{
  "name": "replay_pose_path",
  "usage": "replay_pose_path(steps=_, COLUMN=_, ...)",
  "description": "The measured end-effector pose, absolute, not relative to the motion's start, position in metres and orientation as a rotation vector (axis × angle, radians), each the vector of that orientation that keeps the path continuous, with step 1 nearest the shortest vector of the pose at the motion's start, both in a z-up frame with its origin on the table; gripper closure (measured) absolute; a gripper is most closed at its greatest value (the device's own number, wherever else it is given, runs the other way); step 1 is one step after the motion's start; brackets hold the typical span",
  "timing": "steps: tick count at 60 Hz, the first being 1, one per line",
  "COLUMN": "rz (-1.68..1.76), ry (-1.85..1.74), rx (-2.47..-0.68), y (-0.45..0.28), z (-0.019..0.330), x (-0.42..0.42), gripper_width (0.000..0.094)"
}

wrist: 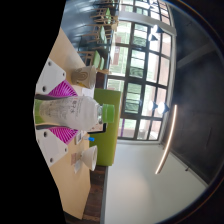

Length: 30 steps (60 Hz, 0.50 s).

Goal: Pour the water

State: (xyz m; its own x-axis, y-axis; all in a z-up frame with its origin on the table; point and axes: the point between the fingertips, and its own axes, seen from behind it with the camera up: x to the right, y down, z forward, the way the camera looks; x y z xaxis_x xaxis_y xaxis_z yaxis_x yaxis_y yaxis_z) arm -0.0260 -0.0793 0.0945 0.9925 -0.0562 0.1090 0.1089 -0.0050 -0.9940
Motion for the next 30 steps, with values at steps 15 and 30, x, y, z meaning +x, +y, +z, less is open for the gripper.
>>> replay_pose_path(steps=15, rz=-0.098, ry=-0.112, rx=-1.617, y=-0.067, z=0.105, x=-0.022, gripper_width=0.0637)
replay_pose_path(steps=30, rz=-0.559, ry=-0.495, rx=-1.568, y=0.043, z=0.194, x=0.0, gripper_width=0.0637)
